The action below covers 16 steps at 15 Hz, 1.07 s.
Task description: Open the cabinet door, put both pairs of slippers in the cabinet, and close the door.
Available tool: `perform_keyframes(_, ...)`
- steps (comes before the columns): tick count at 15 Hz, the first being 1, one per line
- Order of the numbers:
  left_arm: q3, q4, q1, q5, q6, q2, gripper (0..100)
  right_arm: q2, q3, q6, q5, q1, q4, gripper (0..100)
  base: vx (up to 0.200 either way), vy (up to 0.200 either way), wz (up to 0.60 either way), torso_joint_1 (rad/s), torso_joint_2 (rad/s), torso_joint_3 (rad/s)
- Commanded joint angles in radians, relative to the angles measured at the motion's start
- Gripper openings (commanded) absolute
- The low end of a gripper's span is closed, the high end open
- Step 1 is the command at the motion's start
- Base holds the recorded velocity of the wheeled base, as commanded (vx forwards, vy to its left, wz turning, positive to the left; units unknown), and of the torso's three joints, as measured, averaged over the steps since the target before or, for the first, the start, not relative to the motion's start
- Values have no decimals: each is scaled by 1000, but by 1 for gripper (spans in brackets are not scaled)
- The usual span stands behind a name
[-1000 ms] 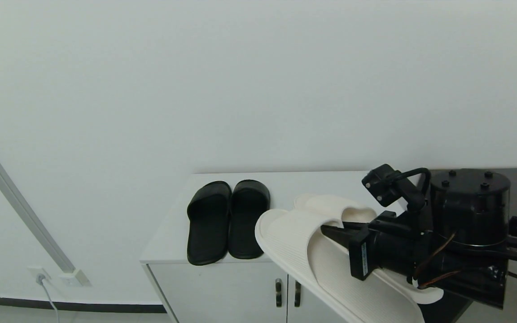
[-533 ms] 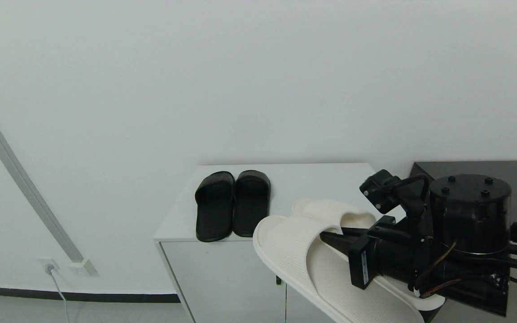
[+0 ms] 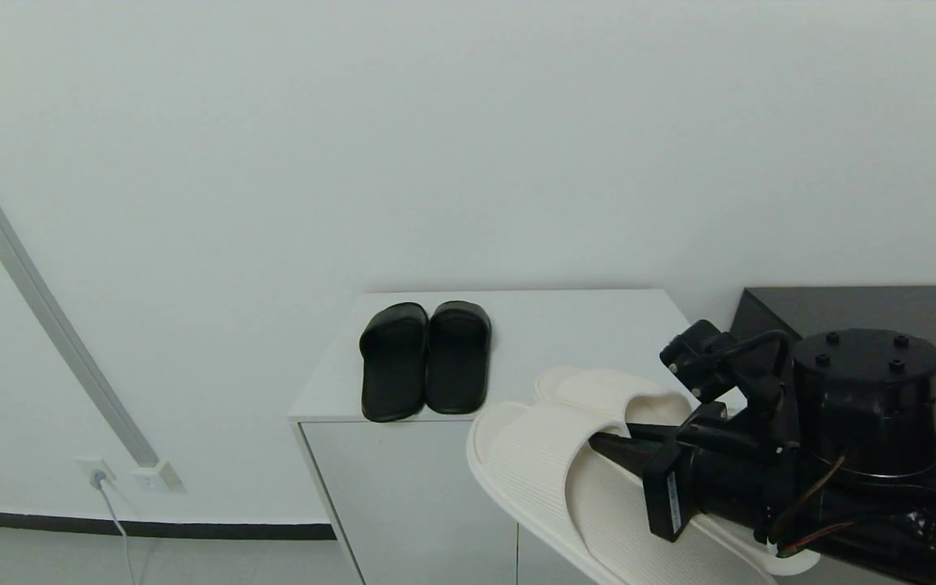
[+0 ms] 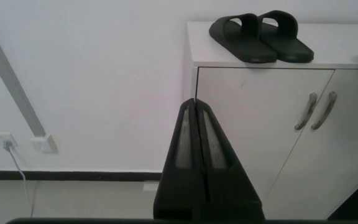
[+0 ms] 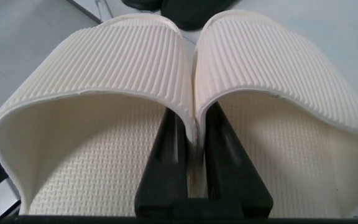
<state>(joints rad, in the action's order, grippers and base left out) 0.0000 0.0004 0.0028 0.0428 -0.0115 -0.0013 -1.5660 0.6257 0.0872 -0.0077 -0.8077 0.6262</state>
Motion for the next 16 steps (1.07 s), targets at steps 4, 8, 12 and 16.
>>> perform_keyframes(4, 0, 0, 0, 0, 1, 1, 0, 66, -32, -6, 26, -22, -3, 0, 0, 0, 0, 0, 0, 0)
perform_keyframes(8, 0, 0, 0, 0, 1, 1, 0, 70, -49, -6, 32, -30, 0, 0, 0, 0, 0, 0, 0, 0)
perform_keyframes(12, 0, 0, 0, 0, -1, 1, 0, 84, -69, -12, 31, -53, 0, 0, 0, 0, 0, -152, 358, 200)
perform_keyframes(16, 0, 0, 0, -1, -1, 1, 100, 80, -80, -27, 31, -67, 0, 0, 0, 0, 0, -223, 543, 306)
